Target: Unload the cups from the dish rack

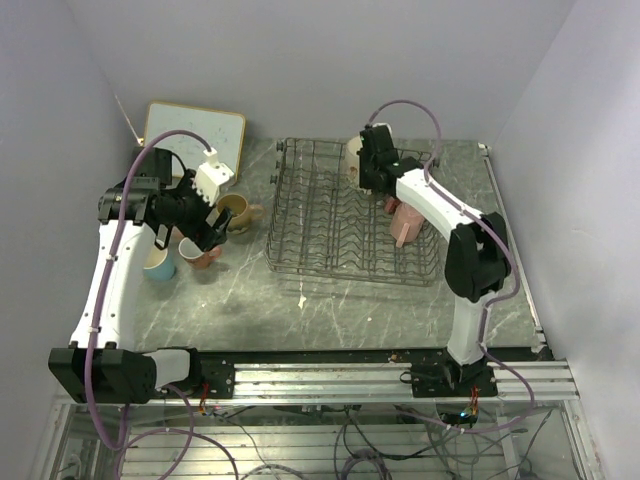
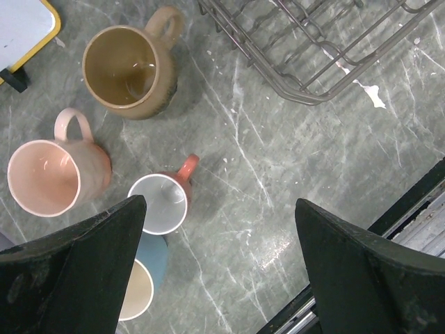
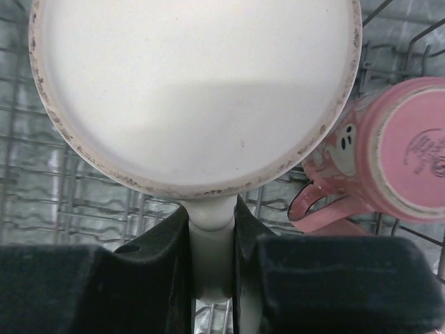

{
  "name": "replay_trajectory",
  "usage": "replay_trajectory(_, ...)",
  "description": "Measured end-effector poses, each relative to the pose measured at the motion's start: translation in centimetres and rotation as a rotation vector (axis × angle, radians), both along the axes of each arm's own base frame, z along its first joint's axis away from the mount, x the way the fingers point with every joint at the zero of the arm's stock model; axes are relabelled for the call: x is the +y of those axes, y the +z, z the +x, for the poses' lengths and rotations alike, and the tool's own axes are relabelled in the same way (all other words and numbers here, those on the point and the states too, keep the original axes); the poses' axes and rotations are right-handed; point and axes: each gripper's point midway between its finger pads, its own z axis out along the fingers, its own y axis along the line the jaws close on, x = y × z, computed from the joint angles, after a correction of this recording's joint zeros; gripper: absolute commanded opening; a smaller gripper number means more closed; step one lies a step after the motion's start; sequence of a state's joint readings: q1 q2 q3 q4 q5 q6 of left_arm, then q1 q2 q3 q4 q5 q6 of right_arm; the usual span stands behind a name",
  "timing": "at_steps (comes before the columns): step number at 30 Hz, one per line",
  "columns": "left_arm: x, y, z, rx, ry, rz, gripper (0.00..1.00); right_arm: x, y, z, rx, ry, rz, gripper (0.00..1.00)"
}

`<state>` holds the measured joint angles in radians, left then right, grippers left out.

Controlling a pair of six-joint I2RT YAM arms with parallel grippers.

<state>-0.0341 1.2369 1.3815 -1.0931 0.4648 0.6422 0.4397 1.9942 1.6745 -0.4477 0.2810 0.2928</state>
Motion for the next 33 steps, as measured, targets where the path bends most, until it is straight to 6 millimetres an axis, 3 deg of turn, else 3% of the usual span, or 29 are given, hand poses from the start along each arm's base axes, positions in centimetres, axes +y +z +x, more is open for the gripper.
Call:
replay_trajectory(5,-0.3,0.0,0.3,-0.013,-0.005,-0.003,1.00,0.4,4.5,-0.9,-0.071,0.003,0.058,0.00)
replay_trajectory(9,-0.5,-0.2,0.5,-0.031,-0.016,-0.004,1.00,1.6,6.1,-3.1,-0.083,0.032,0.105,0.00)
replay_trajectory(16,-1.4,-0.9,0.0,-0.065,-0.056,-0.012,1.00,6.3,5.7,-10.4,0.017,0.161,0.290,0.00)
replay_trajectory(20,-2.0,-1.9,-1.3,-0.105,-0.101,-0.018,1.00,8.7,4.8,-15.5,0.130,0.227,0.478,0.00)
replay_trajectory(26,-2.6,-2.3,-2.7,-0.221,-0.182,0.000,1.00,11.6,5.0,-20.1,0.246,0.264,0.760,0.00)
replay_trajectory(33,-3.4,-0.8,-3.3,-0.462,-0.291,0.022,1.00,16.1,6.4,-24.5,0.385,0.325,1.073,0.00)
